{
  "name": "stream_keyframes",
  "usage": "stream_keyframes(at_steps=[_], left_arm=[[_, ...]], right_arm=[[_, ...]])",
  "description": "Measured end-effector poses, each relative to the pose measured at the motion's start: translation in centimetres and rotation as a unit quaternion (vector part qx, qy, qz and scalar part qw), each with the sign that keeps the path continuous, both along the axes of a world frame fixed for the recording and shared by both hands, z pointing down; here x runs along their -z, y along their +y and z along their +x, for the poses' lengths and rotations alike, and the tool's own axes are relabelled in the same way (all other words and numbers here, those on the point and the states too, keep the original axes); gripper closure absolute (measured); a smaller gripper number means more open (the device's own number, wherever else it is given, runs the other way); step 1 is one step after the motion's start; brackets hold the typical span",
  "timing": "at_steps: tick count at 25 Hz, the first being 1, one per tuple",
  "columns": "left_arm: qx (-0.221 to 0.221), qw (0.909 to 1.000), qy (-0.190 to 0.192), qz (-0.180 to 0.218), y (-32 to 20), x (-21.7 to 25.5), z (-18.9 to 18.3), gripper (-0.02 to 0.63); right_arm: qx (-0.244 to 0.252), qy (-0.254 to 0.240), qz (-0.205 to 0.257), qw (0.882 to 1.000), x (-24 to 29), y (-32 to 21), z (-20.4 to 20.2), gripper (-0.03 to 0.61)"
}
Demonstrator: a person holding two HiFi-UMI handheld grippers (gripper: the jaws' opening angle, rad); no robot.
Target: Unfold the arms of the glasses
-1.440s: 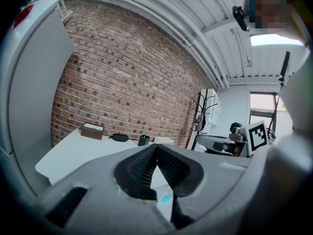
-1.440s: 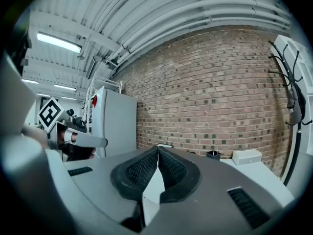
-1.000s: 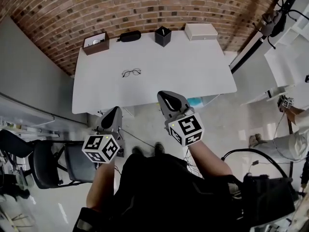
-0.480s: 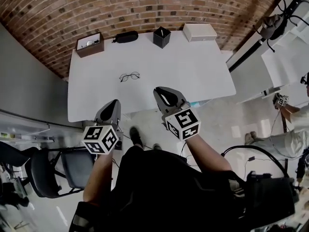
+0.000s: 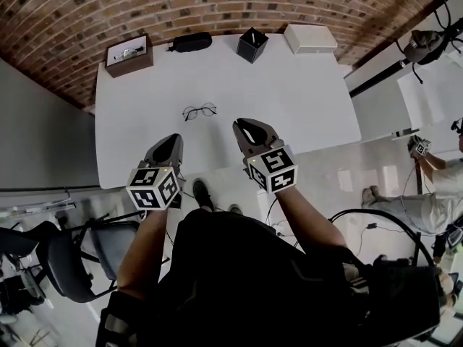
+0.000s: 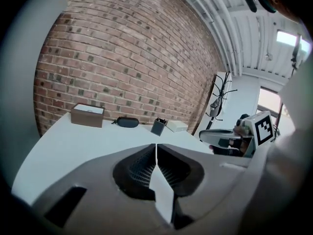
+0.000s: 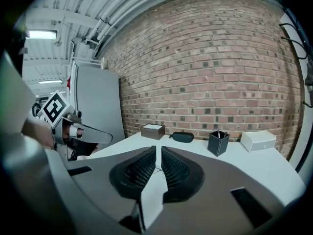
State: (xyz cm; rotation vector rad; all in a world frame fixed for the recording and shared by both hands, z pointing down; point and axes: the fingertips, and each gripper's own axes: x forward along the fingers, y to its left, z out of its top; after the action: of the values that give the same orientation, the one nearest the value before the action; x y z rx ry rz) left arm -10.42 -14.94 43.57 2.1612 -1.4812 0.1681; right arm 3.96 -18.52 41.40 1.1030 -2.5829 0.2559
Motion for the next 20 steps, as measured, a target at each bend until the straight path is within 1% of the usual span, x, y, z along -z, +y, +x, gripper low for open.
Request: stream_keyframes(at_steps=[5, 12, 15, 17, 18, 20], left_arm=[[-0.014, 0.9995, -0.007, -0.028, -3.1, -3.5, -0.6, 0.603], [-0.024, 0.9961, 0.020, -0.083, -5.9, -8.9, -0.6, 0.603], [-0.011, 0.9950, 0.011, -0.099, -6.4, -10.9, -0.7, 0.601], [0.000, 0.9943, 0.004, -0.107, -6.8, -12.3, -0.9, 0.599], [0.000, 0.9937, 0.002, -0.112, -6.9, -13.1, -0.9, 0.585], [-0.004, 0.9922, 0.004, -0.125, -7.2, -14.5, -0.9, 0.499]], right_arm=[[-0.005, 0.011, -0.037, 0.999, -3.5, -2.8, -1.4, 0.569], [0.001, 0.042, -0.085, 0.996, -9.7, -5.8, -2.5, 0.569], [0.006, 0.061, -0.106, 0.992, -12.6, -6.5, -2.6, 0.569], [0.011, 0.071, -0.111, 0.991, -14.2, -7.0, -2.7, 0.569], [0.012, 0.075, -0.112, 0.991, -14.9, -7.3, -2.8, 0.569], [0.011, 0.085, -0.120, 0.989, -16.4, -7.8, -2.9, 0.569]])
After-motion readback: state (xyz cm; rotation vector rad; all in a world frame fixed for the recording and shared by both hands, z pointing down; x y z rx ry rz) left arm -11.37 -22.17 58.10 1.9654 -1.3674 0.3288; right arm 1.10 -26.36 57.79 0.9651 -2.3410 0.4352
